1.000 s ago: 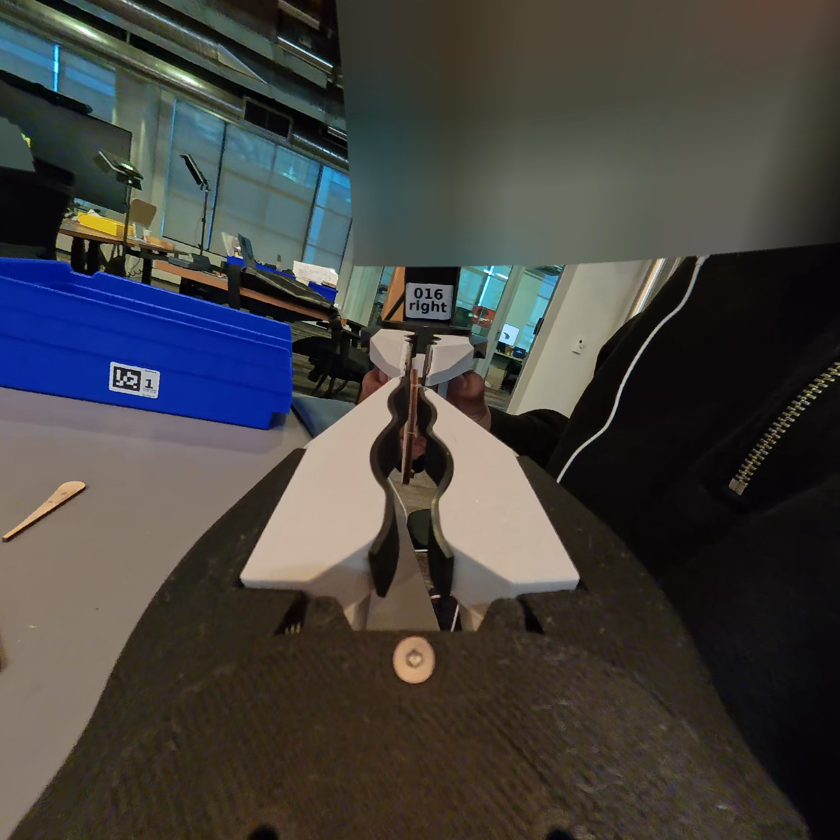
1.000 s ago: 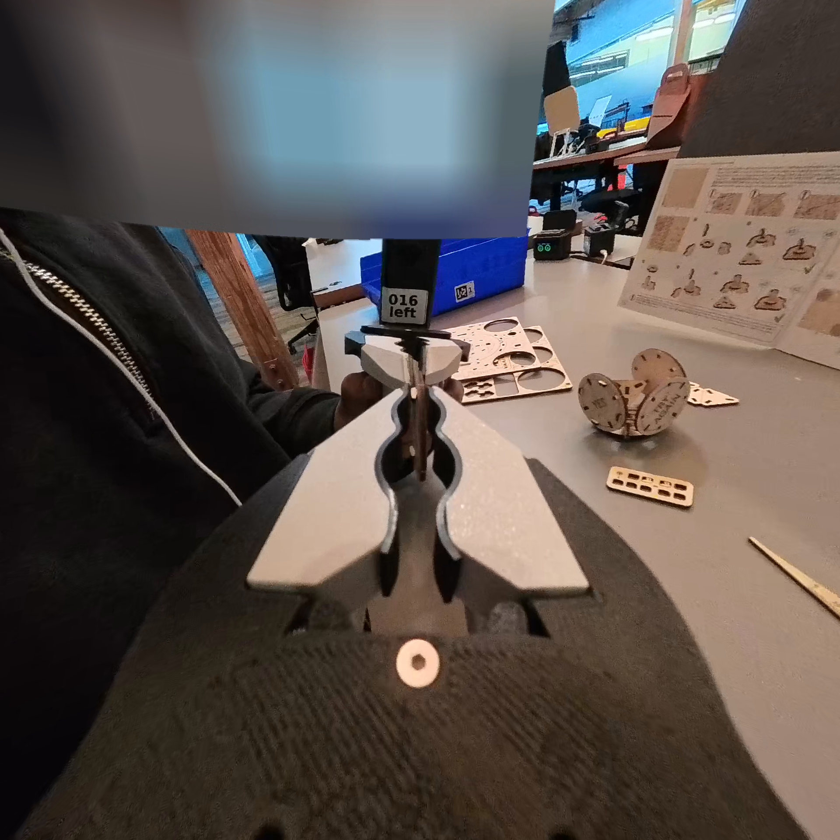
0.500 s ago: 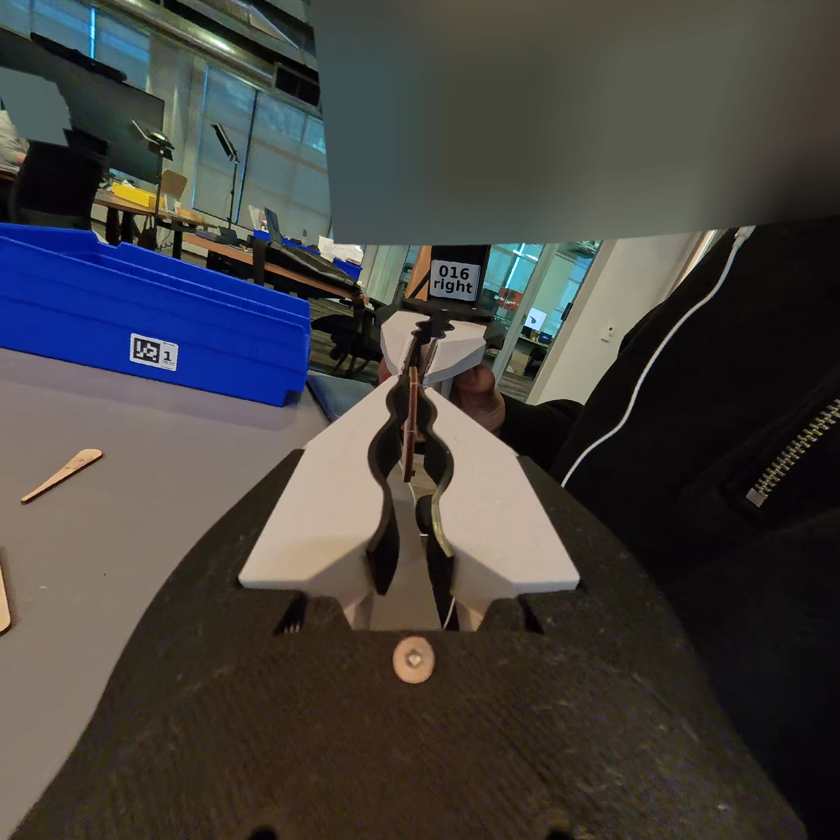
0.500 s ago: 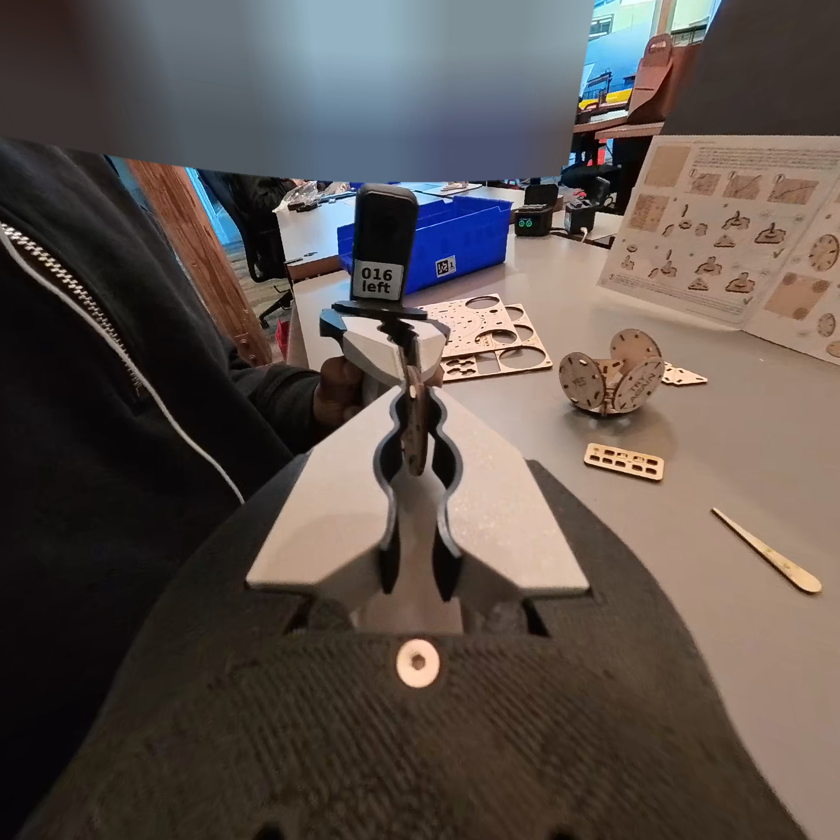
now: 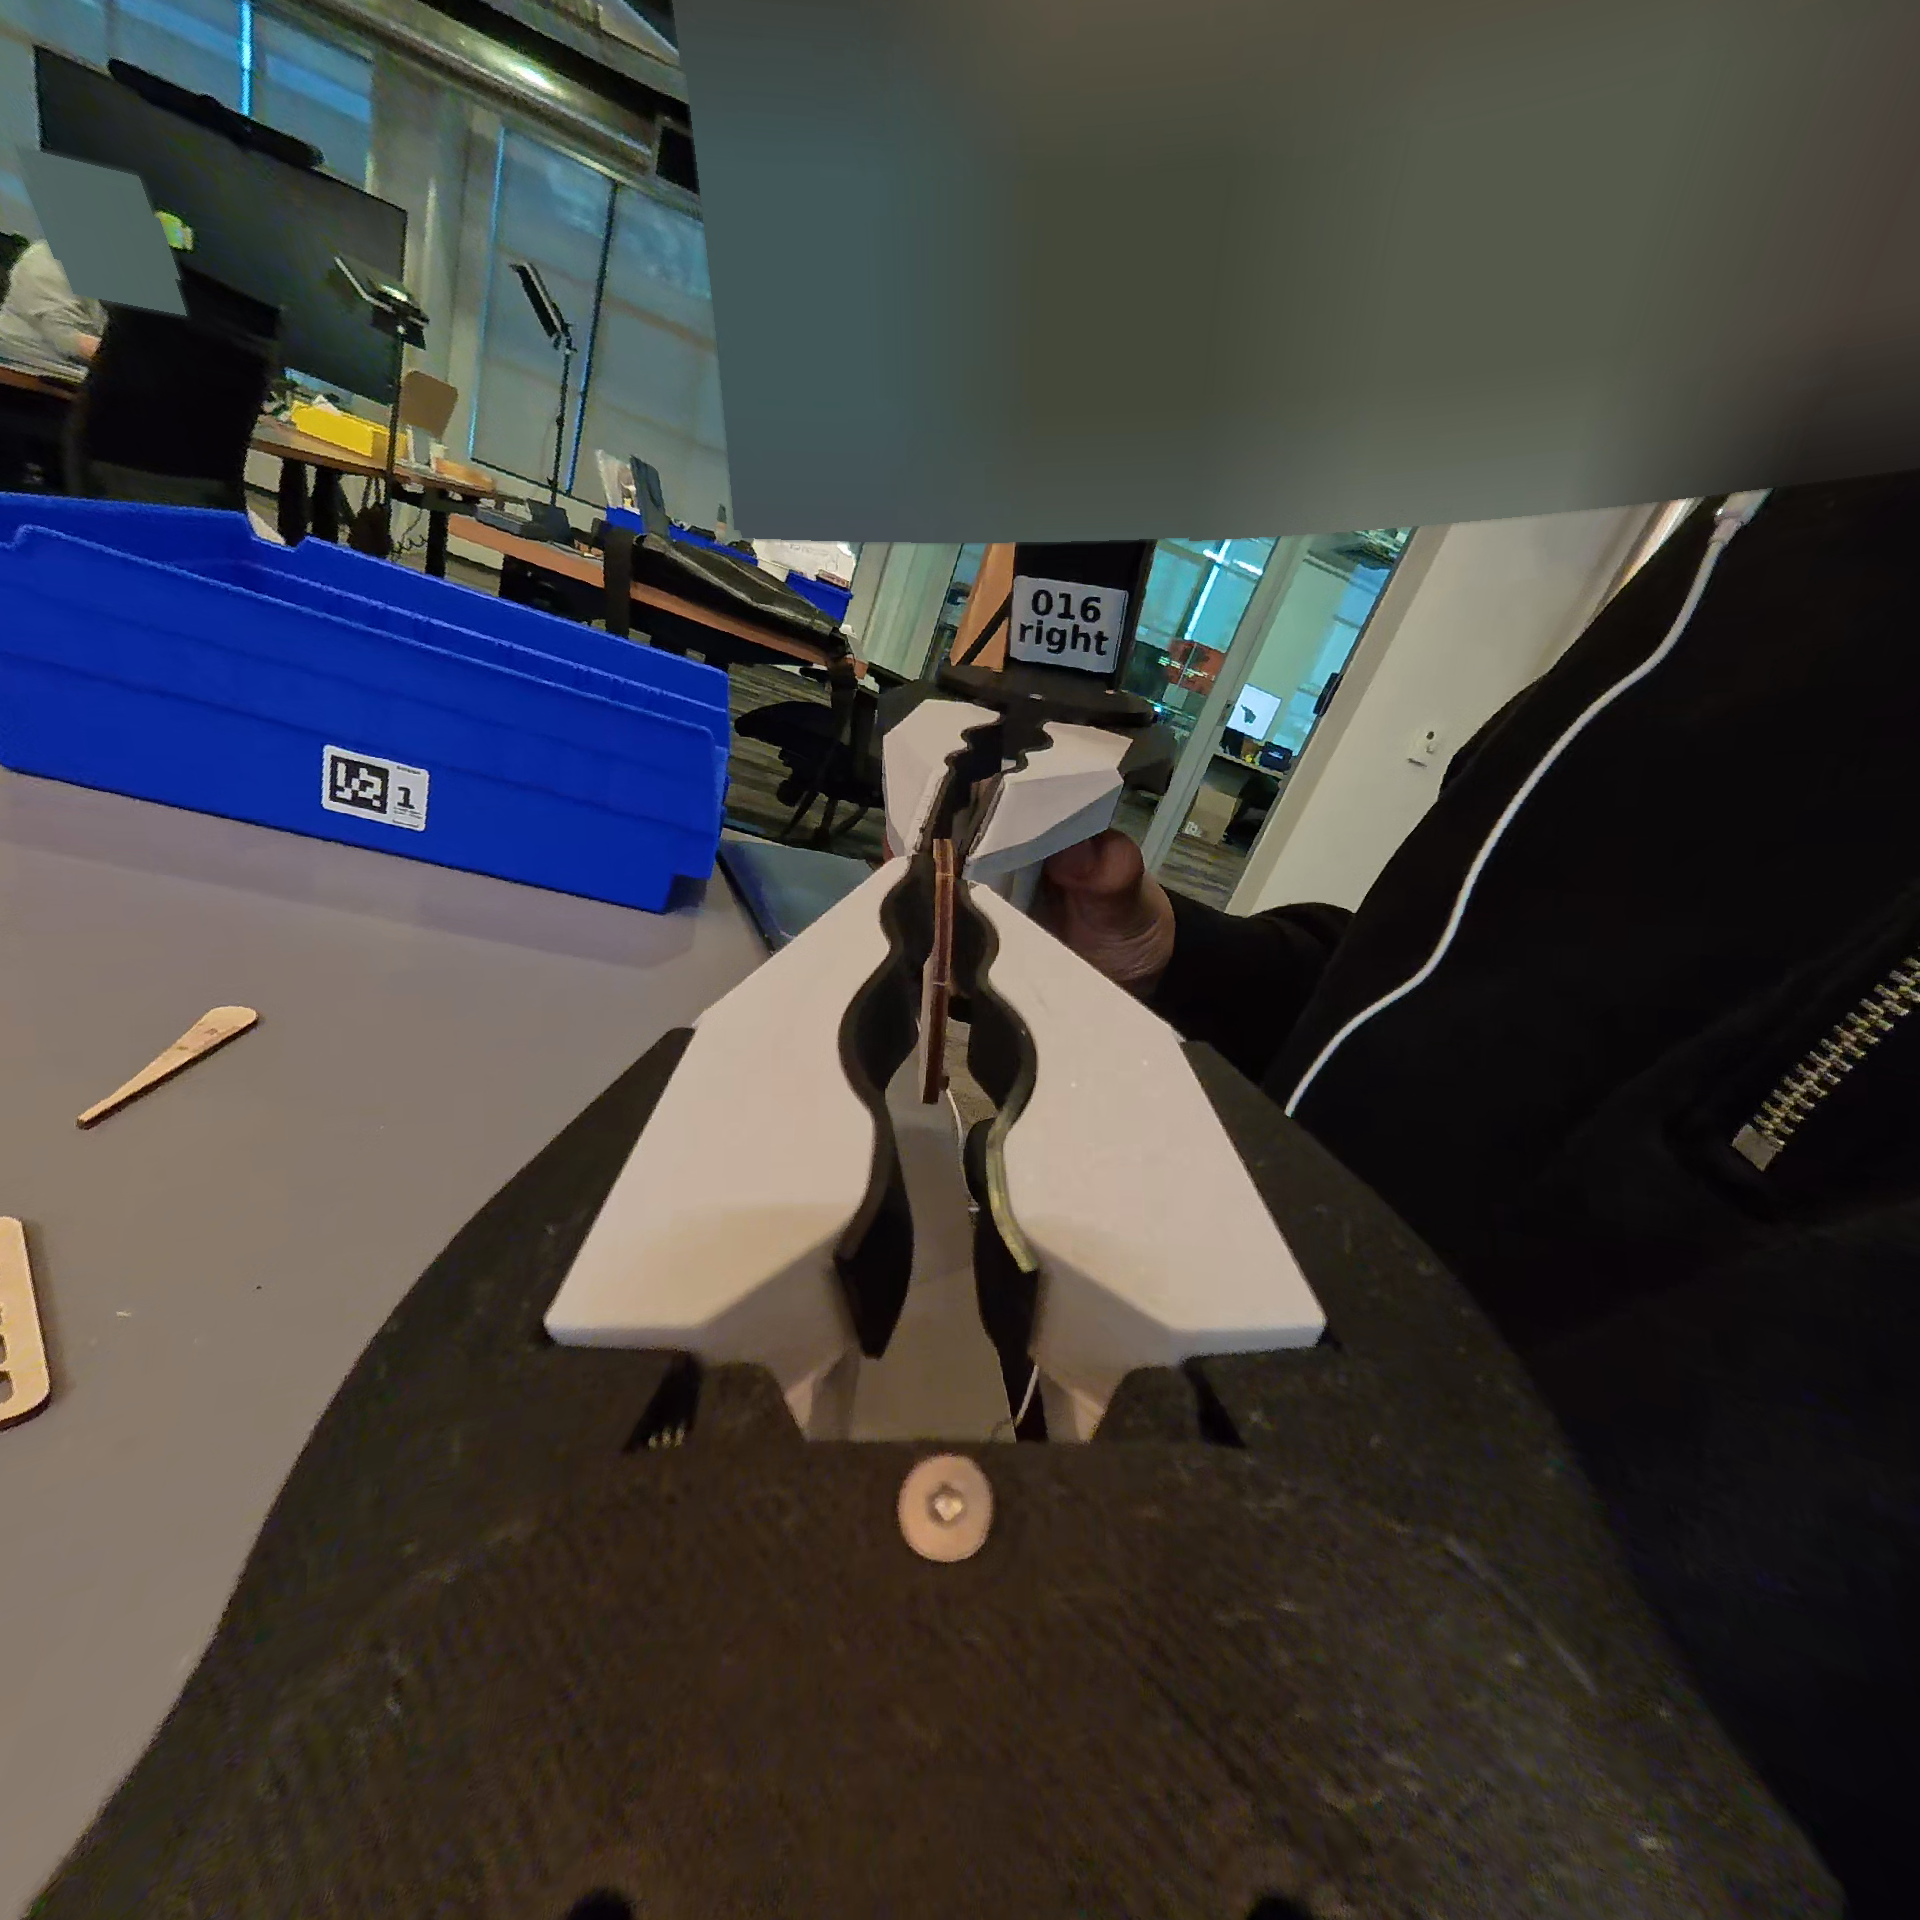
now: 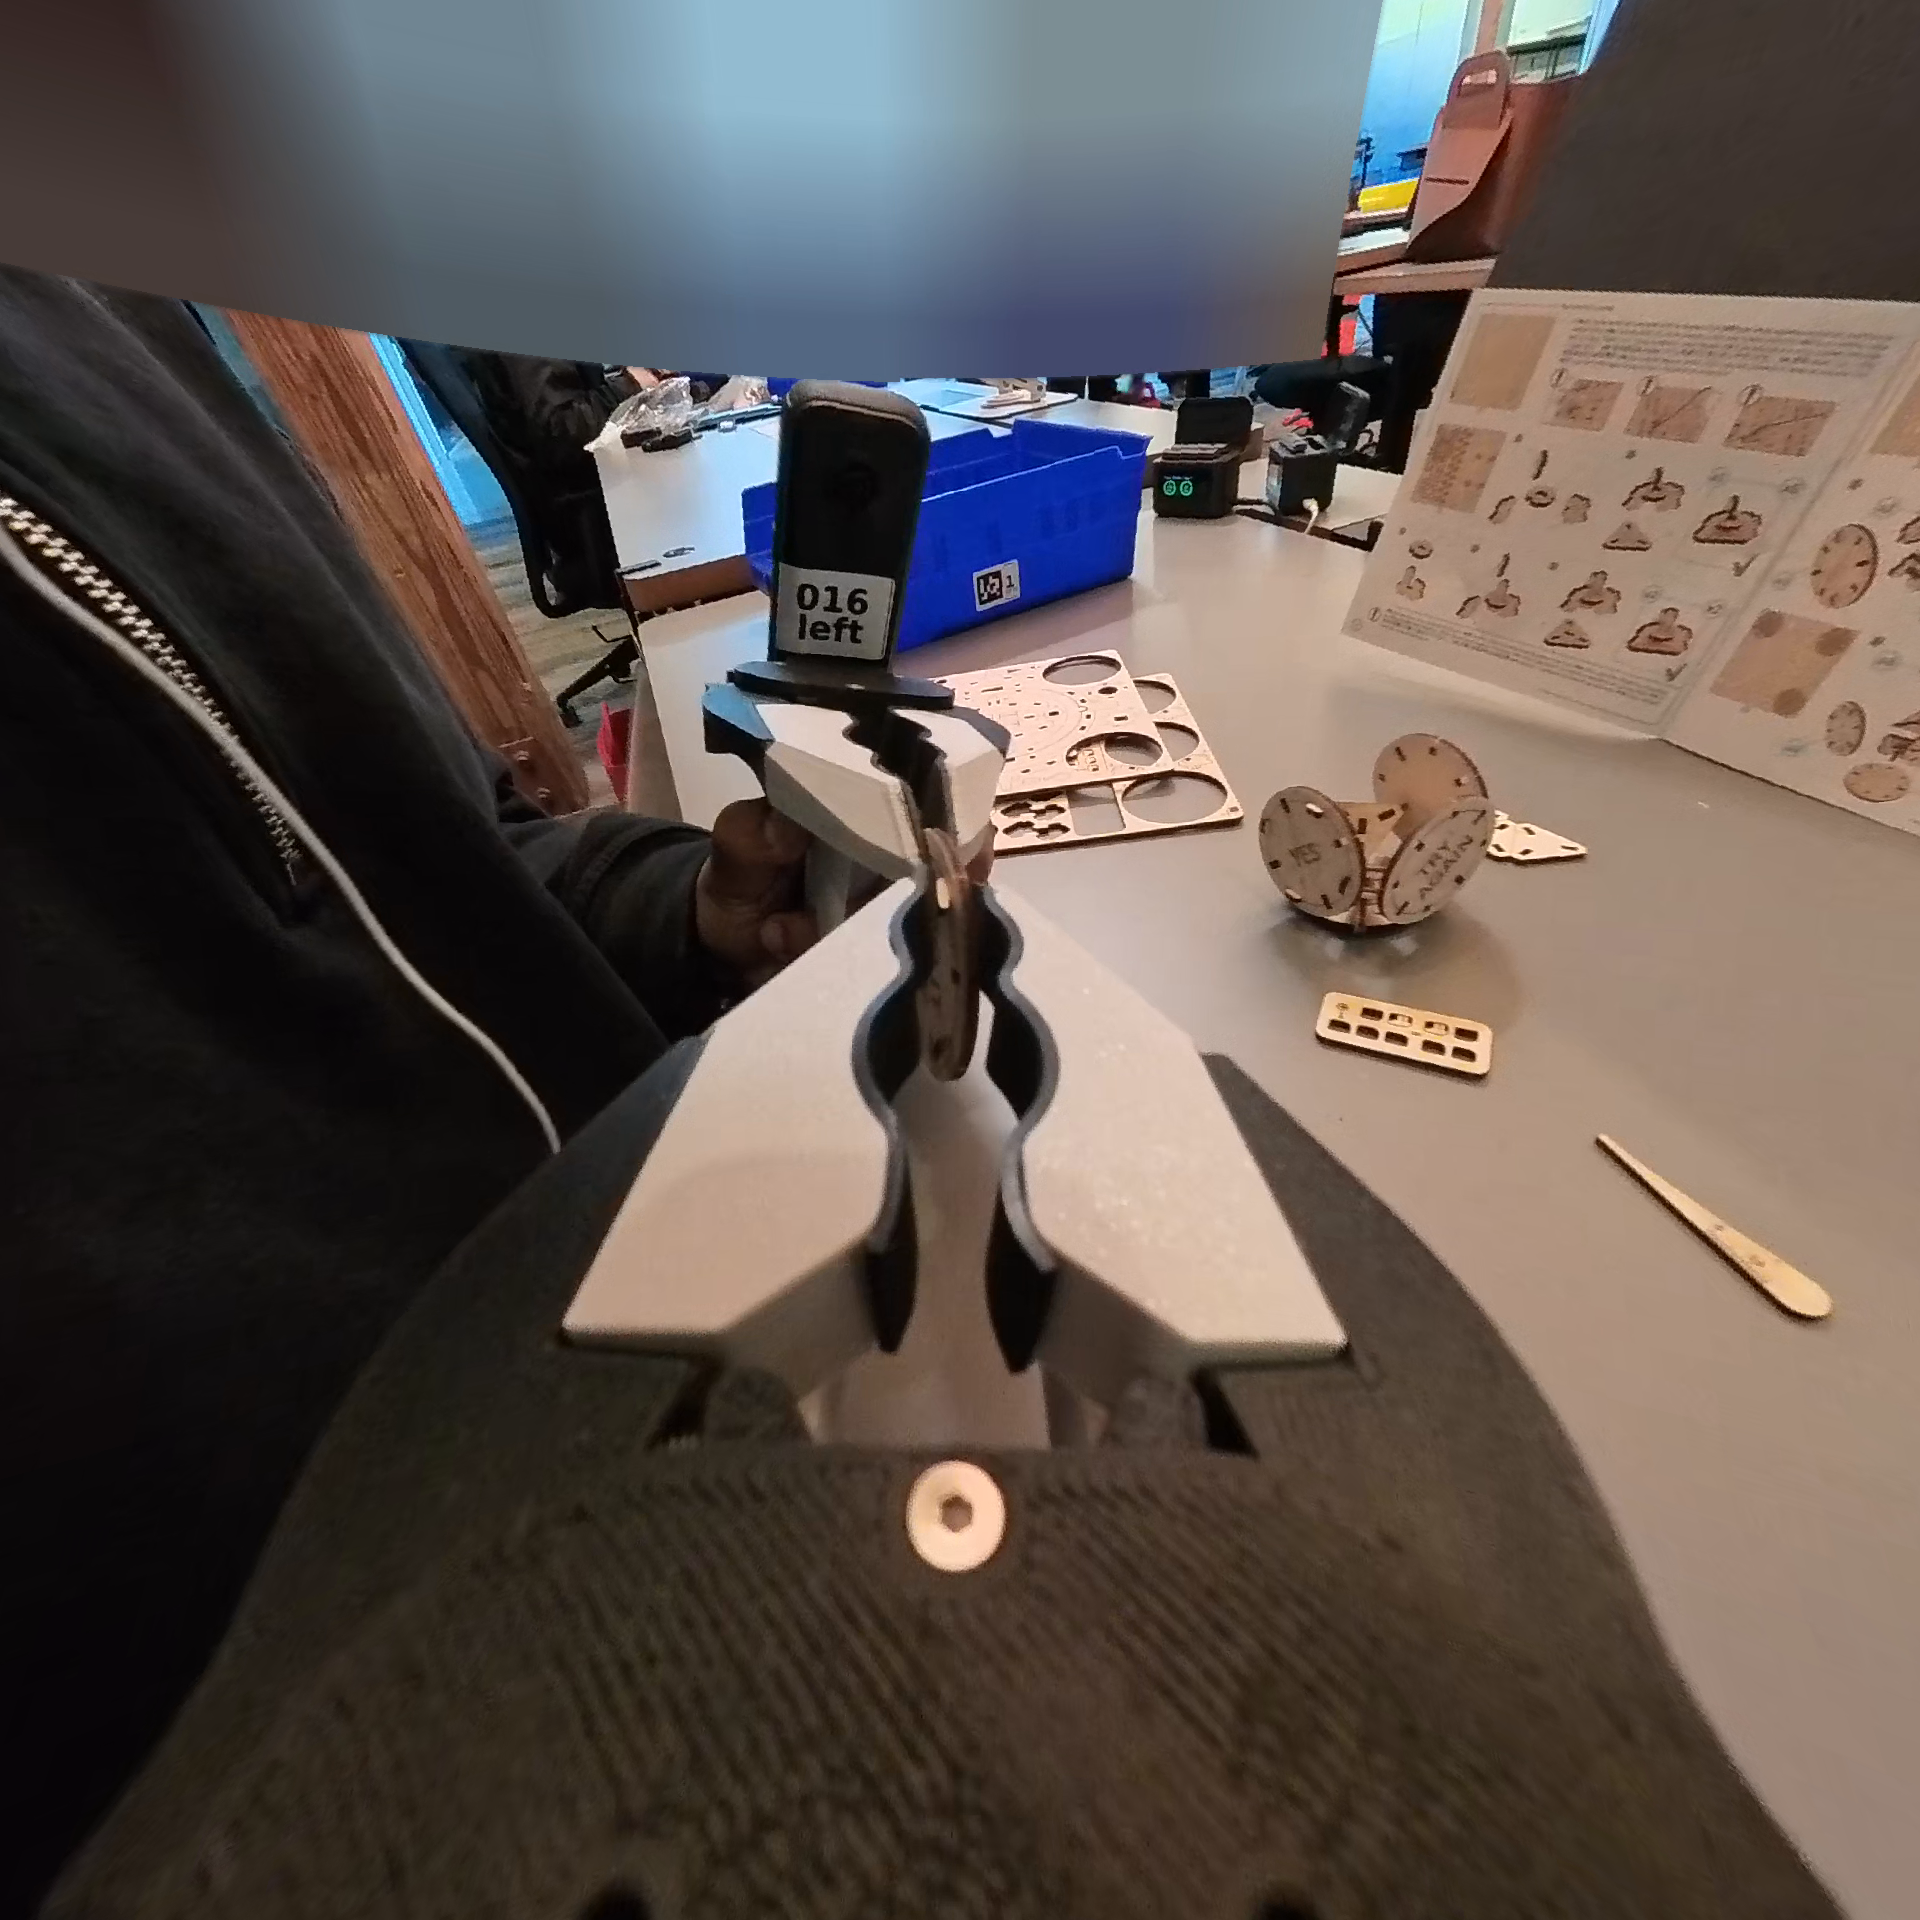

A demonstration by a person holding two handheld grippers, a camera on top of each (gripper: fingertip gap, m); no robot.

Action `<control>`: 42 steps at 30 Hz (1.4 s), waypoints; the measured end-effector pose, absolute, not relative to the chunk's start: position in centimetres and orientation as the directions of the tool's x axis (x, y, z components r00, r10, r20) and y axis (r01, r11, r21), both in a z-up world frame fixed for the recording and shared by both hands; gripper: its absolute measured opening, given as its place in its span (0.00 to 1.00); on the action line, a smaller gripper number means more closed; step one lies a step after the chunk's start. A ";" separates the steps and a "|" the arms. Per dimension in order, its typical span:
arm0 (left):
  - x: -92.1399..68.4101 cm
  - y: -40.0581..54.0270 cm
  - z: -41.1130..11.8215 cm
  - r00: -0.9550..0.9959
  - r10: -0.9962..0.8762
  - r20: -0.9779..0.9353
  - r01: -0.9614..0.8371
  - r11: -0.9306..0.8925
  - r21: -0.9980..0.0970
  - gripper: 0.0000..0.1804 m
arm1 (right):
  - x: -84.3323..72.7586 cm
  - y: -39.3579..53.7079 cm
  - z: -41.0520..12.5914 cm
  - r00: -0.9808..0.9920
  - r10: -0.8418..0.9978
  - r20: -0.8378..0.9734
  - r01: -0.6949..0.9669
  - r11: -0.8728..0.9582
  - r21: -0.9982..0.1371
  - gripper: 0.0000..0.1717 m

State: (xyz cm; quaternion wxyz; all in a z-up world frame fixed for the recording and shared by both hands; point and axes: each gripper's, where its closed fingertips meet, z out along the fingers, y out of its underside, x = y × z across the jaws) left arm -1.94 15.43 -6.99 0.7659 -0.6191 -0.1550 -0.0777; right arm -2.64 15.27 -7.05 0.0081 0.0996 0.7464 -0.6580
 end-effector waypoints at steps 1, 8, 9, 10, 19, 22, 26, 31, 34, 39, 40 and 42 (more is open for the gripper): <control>-1.9 15.4 -7.0 0.940 0.072 0.332 0.310 0.220 -0.925 0.00 | -2.6 15.3 -7.1 -0.980 0.139 -0.143 0.159 0.114 -0.981 0.02; -1.7 15.5 -7.0 0.952 0.077 0.297 0.278 0.196 -0.940 0.00 | -2.3 15.4 -7.1 -0.975 0.150 -0.165 0.182 0.108 -0.977 0.02; -1.7 15.5 -7.1 0.952 0.075 0.298 0.279 0.194 -0.940 0.00 | -2.3 15.4 -7.1 -0.974 0.151 -0.170 0.187 0.104 -0.977 0.03; -1.7 15.6 -7.1 0.952 0.076 0.297 0.278 0.192 -0.941 0.00 | -2.3 15.5 -7.1 -0.973 0.152 -0.175 0.192 0.099 -0.976 0.03; -2.0 15.8 -7.2 0.939 0.042 0.340 0.325 0.203 -0.924 0.00 | -2.7 15.7 -7.0 -0.961 0.154 -0.228 0.233 0.014 -0.972 0.03; -2.9 15.6 -7.5 0.926 0.067 0.371 0.350 0.211 -0.913 0.00 | -3.5 15.5 -7.3 -0.950 0.177 -0.258 0.262 -0.004 -0.965 0.02; -5.1 14.2 -7.7 0.911 0.219 0.349 0.295 0.245 -0.924 0.16 | -6.2 15.6 -9.5 -0.859 0.252 -0.445 0.454 -0.025 -0.891 0.02; -7.3 12.5 -8.2 0.855 0.441 0.273 0.191 0.223 -0.956 0.18 | -9.5 16.2 -17.1 -0.548 0.400 -0.734 0.804 0.009 -0.595 0.02; -8.3 11.6 -8.5 0.813 0.515 0.271 0.183 0.217 -0.959 0.18 | -10.5 15.9 -18.4 -0.512 0.444 -0.735 0.817 -0.011 -0.576 0.03; -9.3 10.1 -8.6 0.767 0.549 0.332 0.208 0.277 -0.938 0.18 | -12.0 16.9 -18.2 -0.566 0.571 -0.595 0.737 0.026 -0.676 0.18; -9.4 10.0 -8.7 0.763 0.547 0.346 0.216 0.288 -0.933 0.17 | -12.4 17.3 -17.8 -0.580 0.595 -0.556 0.706 0.028 -0.707 0.20; -9.6 9.9 -8.8 0.759 0.539 0.366 0.234 0.300 -0.925 0.17 | -12.9 18.1 -16.5 -0.612 0.624 -0.486 0.636 0.024 -0.771 0.25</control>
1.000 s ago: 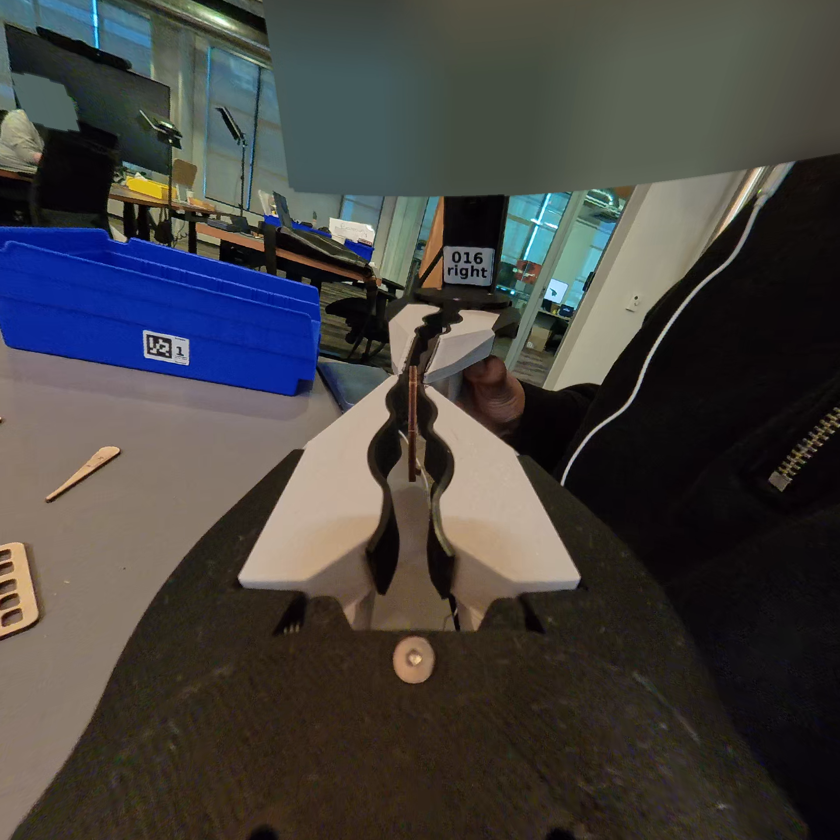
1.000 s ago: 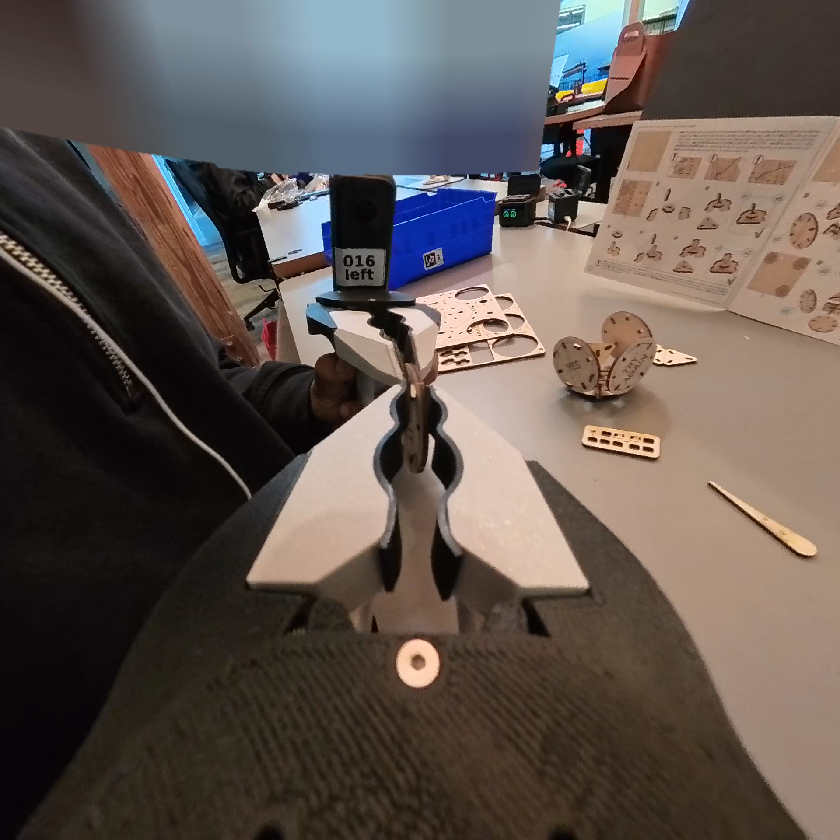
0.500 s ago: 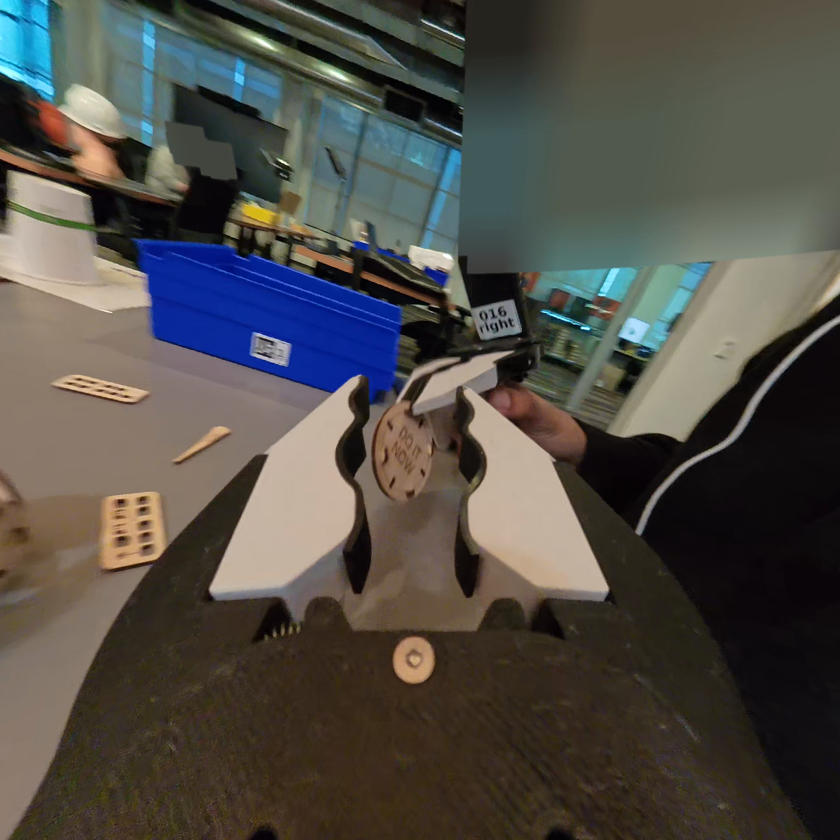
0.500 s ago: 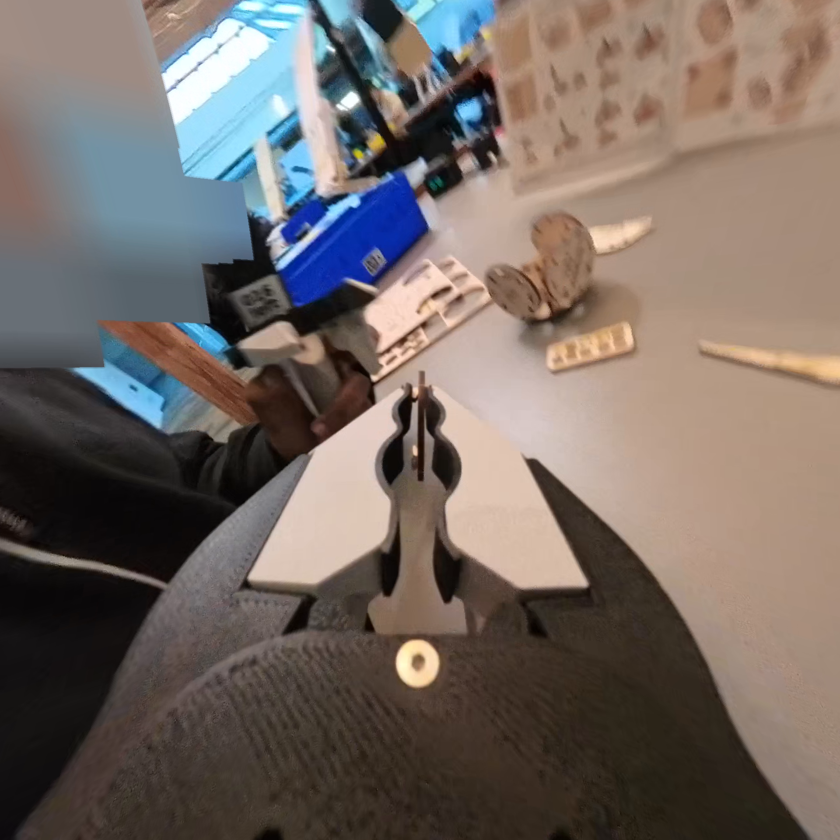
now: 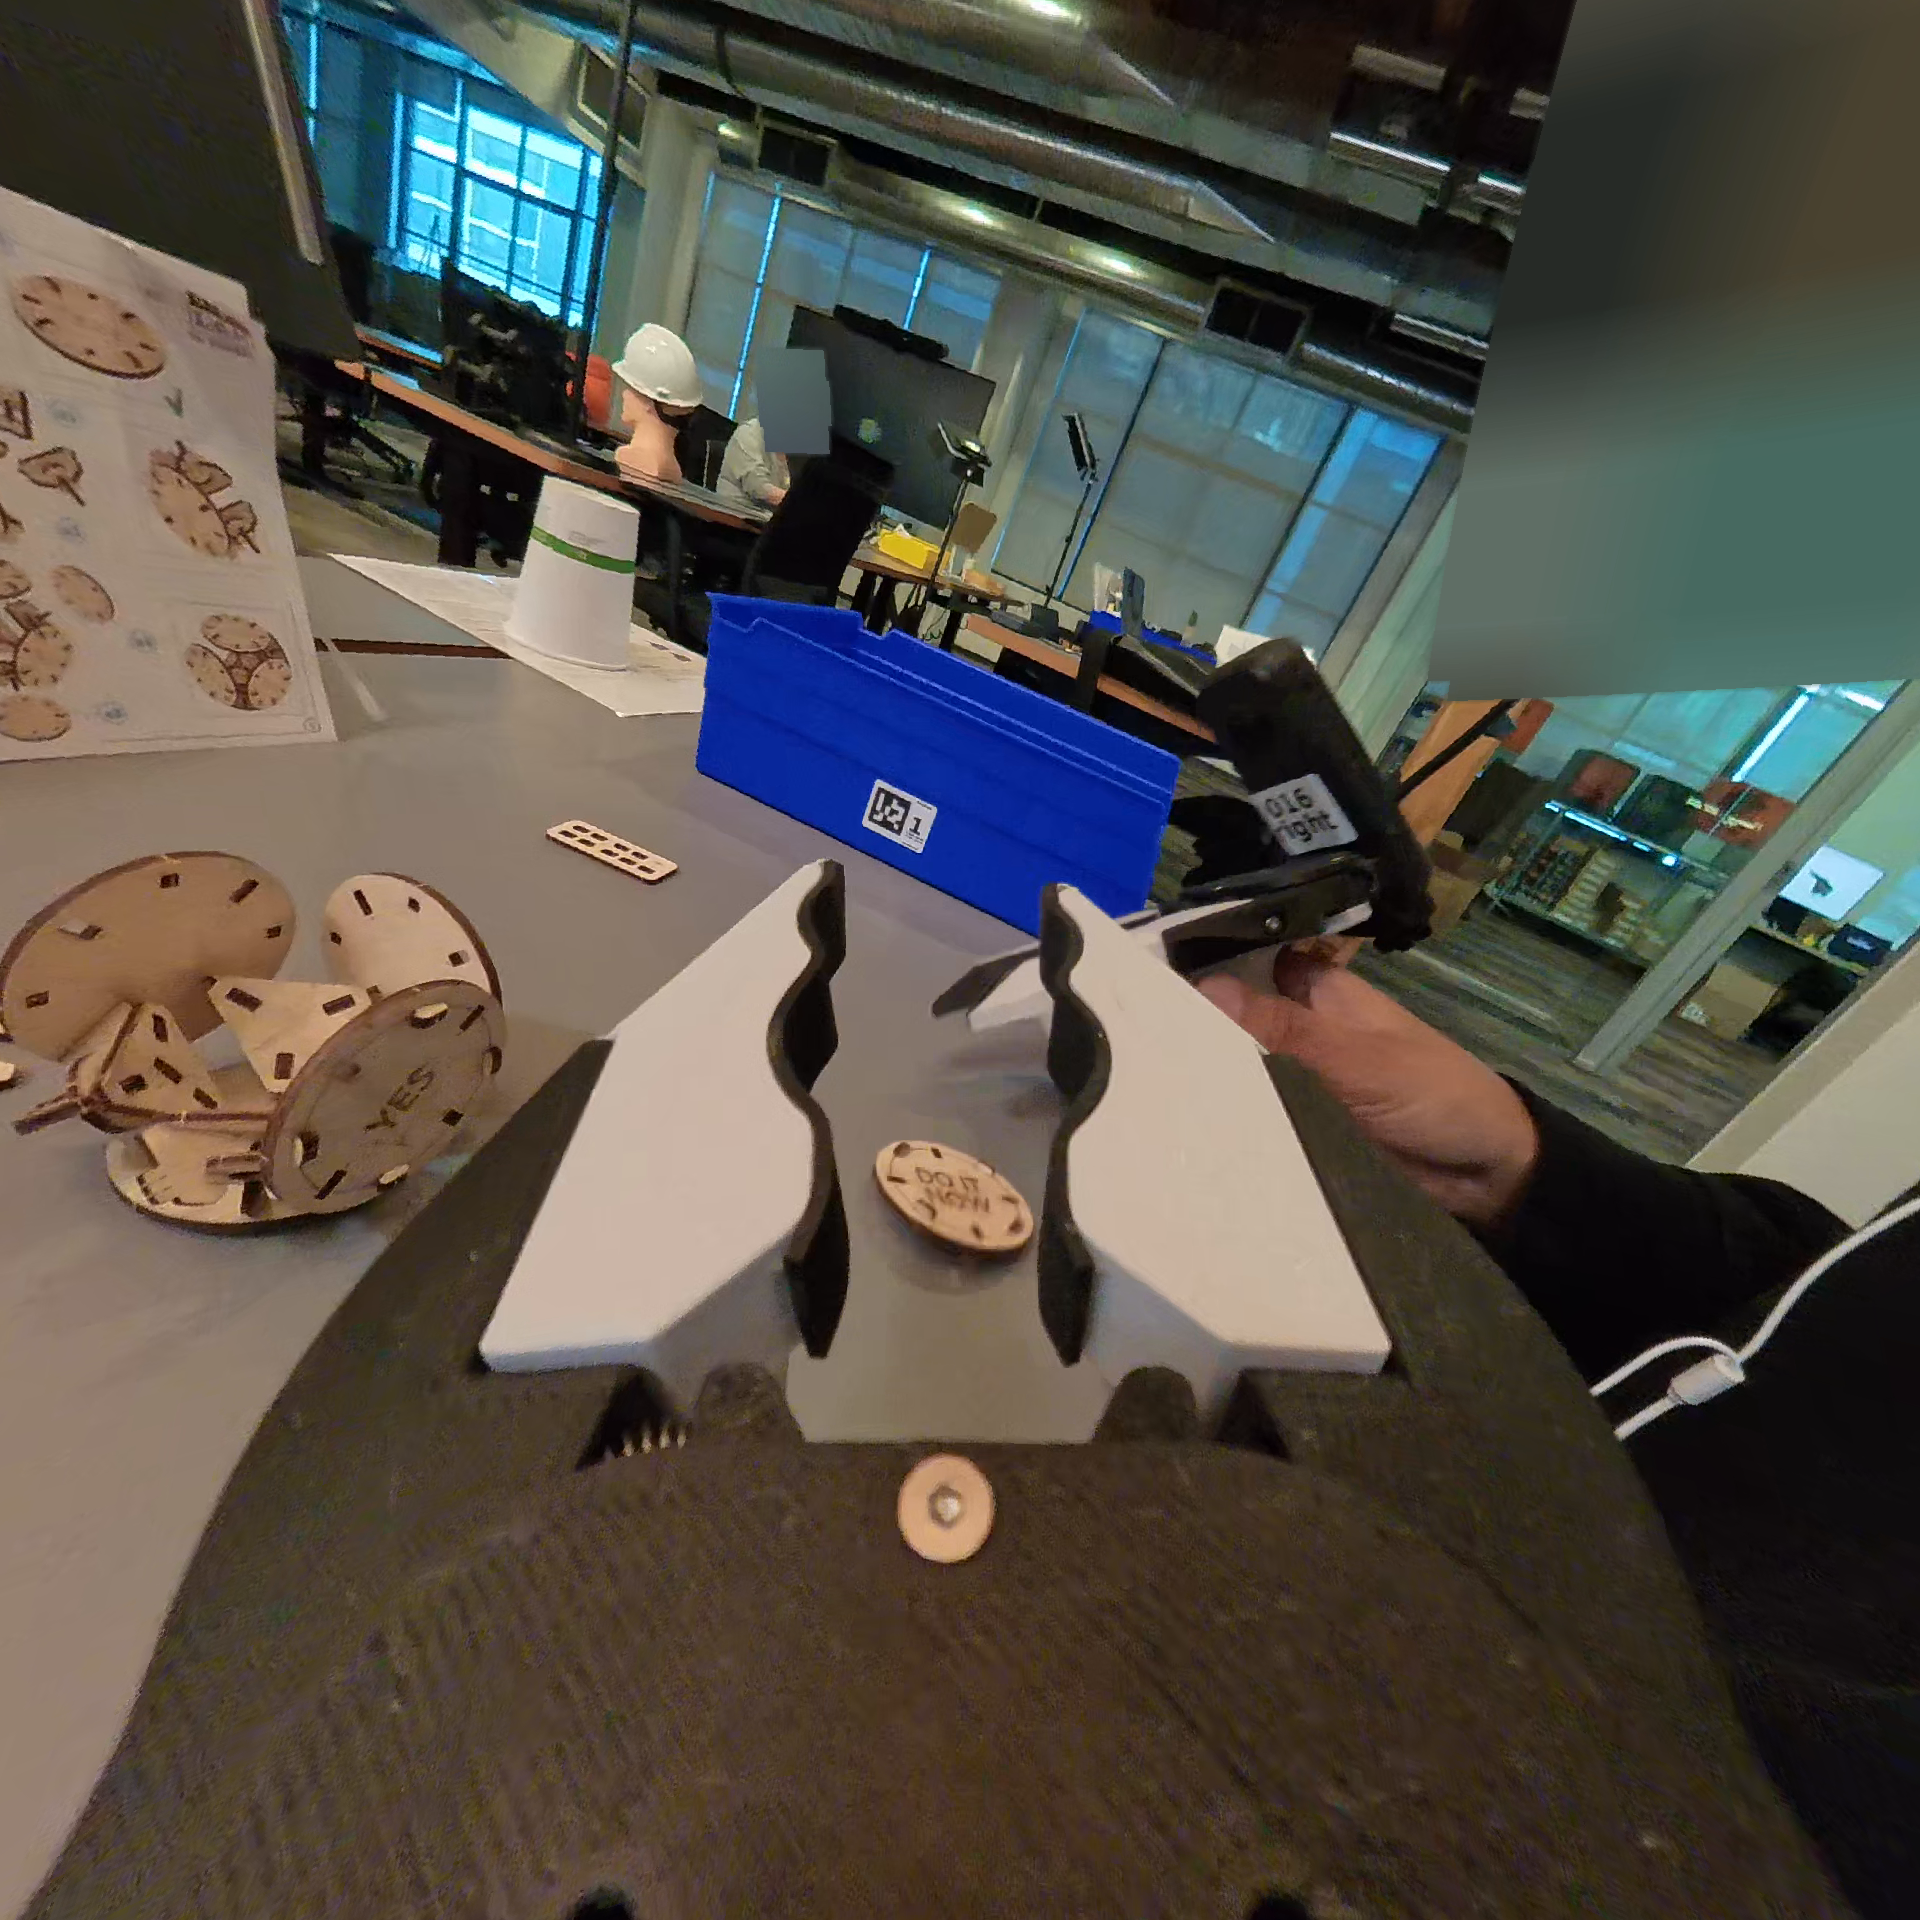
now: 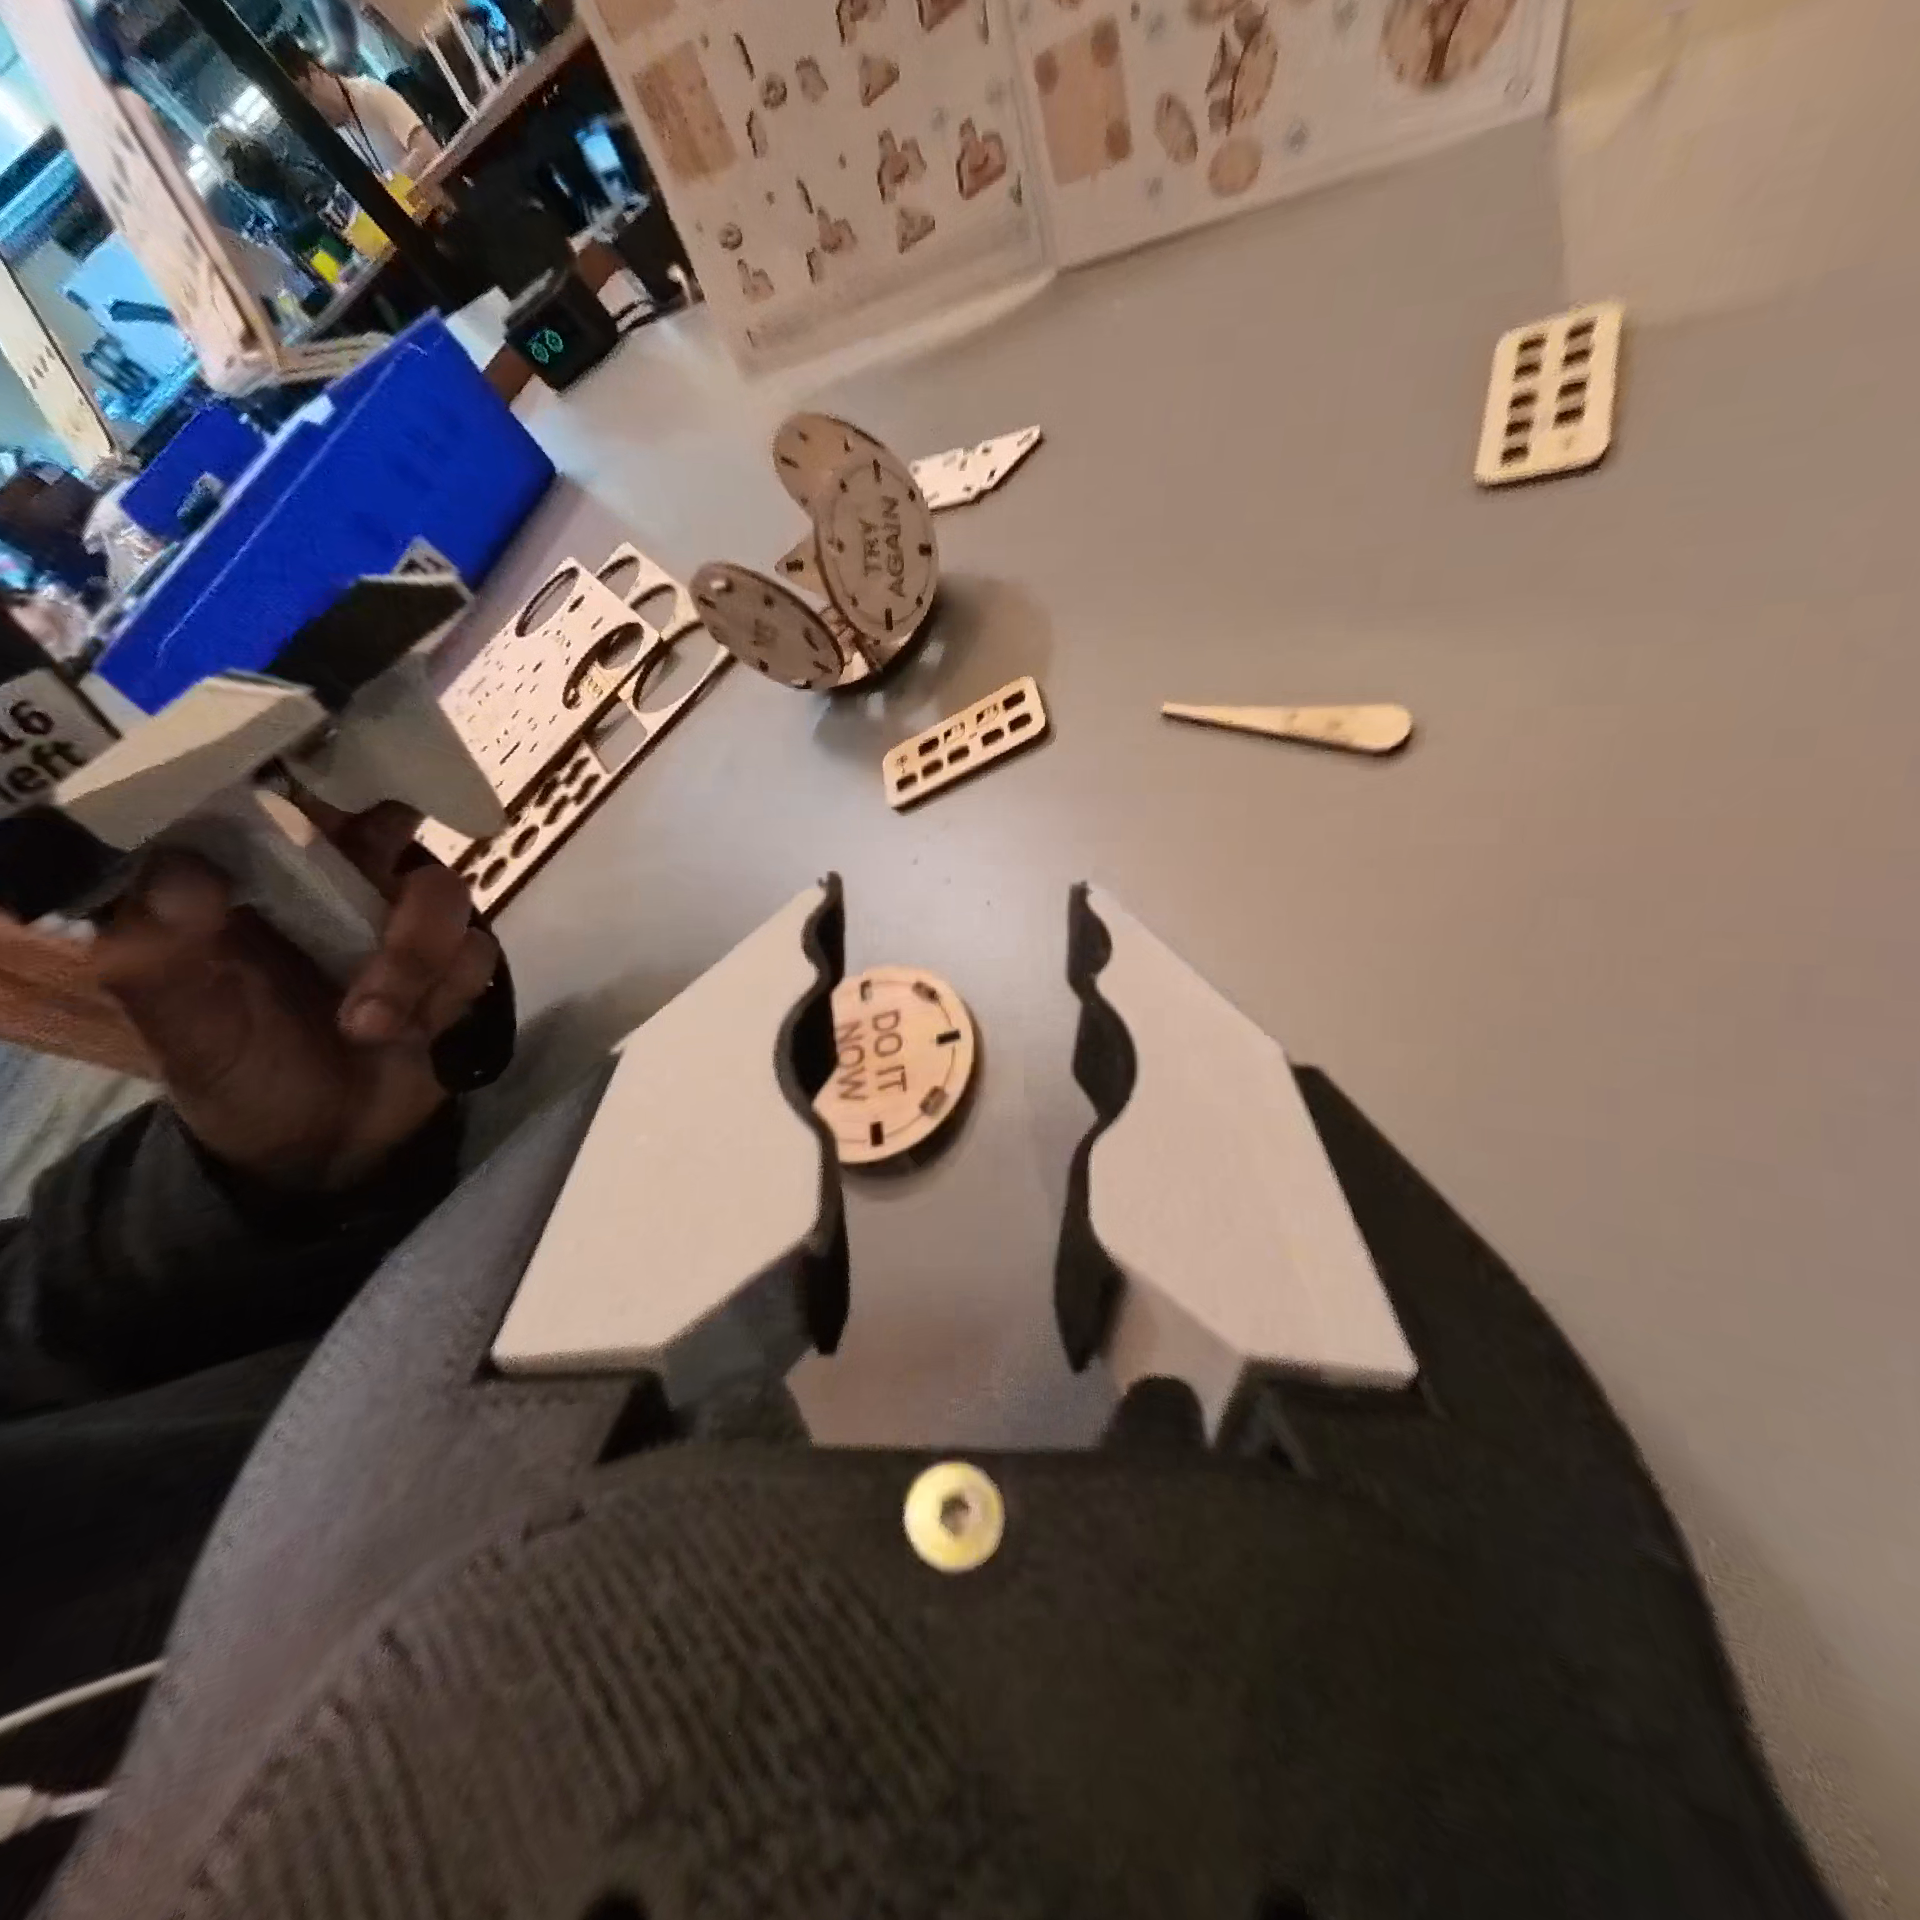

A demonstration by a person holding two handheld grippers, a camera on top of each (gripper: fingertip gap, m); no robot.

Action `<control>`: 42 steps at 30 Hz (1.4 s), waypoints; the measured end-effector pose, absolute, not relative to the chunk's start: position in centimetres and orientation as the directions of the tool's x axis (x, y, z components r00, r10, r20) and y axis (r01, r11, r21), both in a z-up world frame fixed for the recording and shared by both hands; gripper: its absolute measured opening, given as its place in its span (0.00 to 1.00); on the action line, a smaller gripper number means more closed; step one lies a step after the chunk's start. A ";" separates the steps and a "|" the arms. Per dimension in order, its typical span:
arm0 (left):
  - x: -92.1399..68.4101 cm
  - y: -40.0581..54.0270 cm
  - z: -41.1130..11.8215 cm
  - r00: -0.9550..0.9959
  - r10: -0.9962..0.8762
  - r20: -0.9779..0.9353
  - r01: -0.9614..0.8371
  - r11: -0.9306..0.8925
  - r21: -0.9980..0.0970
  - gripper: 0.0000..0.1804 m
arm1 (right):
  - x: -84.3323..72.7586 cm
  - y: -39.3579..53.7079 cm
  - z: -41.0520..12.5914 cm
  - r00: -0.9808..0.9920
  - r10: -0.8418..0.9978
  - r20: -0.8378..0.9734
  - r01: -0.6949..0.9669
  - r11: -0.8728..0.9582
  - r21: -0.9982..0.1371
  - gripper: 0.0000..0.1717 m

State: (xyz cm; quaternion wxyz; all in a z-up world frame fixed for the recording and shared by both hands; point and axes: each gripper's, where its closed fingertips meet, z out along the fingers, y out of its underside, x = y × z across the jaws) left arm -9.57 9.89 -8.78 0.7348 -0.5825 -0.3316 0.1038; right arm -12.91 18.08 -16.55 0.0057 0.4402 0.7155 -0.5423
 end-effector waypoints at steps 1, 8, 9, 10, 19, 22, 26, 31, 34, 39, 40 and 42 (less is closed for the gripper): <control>-9.6 9.9 -8.8 0.758 0.537 0.371 0.239 0.300 -0.923 0.17 | -13.1 18.4 -15.8 -0.630 0.629 -0.456 0.598 0.018 -0.802 0.25; -10.1 9.8 -9.3 0.739 0.552 0.385 0.259 0.295 -0.920 0.17 | -13.0 18.9 -12.8 -0.712 0.631 -0.307 0.387 -0.012 -0.922 0.30; -10.2 9.8 -9.5 0.736 0.552 0.392 0.267 0.295 -0.917 0.17 | -13.0 18.7 -12.7 -0.722 0.629 -0.289 0.364 -0.010 -0.931 0.30; -10.3 9.9 -9.6 0.732 0.552 0.400 0.277 0.296 -0.914 0.17 | -13.1 18.5 -12.6 -0.733 0.624 -0.270 0.340 -0.008 -0.940 0.32; -12.5 9.9 -10.2 0.686 0.540 0.488 0.372 0.316 -0.873 0.18 | -13.5 16.0 -9.9 -0.877 0.474 -0.071 0.070 -0.020 -0.997 0.29; -13.6 9.6 -10.1 0.679 0.550 0.487 0.383 0.300 -0.874 0.18 | -13.8 15.8 -9.7 -0.872 0.489 0.005 -0.014 -0.015 -1.000 0.27; -13.8 8.9 -10.1 0.673 0.576 0.464 0.359 0.295 -0.886 0.19 | -14.1 15.8 -10.0 -0.863 0.506 0.003 -0.010 -0.010 -1.000 0.32; -11.8 9.4 -11.9 0.690 0.628 0.360 0.320 0.182 -0.930 0.20 | -14.4 16.8 -9.2 -0.849 0.526 -0.050 0.002 -0.093 -0.996 0.33; -10.8 10.5 -12.5 0.718 0.620 0.317 0.322 0.107 -0.940 0.21 | -14.8 17.4 -8.8 -0.852 0.509 -0.123 0.048 -0.159 -0.986 0.33; -9.1 12.8 -13.8 0.757 0.516 0.401 0.444 0.044 -0.895 0.27 | -15.9 17.7 -8.6 -0.848 0.486 -0.211 0.109 -0.229 -0.967 0.33; -8.9 13.0 -14.2 0.755 0.511 0.412 0.463 0.030 -0.886 0.28 | -15.9 17.5 -8.6 -0.853 0.469 -0.230 0.131 -0.235 -0.963 0.34; -8.4 13.4 -14.5 0.753 0.516 0.409 0.473 0.008 -0.881 0.29 | -15.9 17.2 -8.7 -0.859 0.443 -0.257 0.160 -0.244 -0.956 0.35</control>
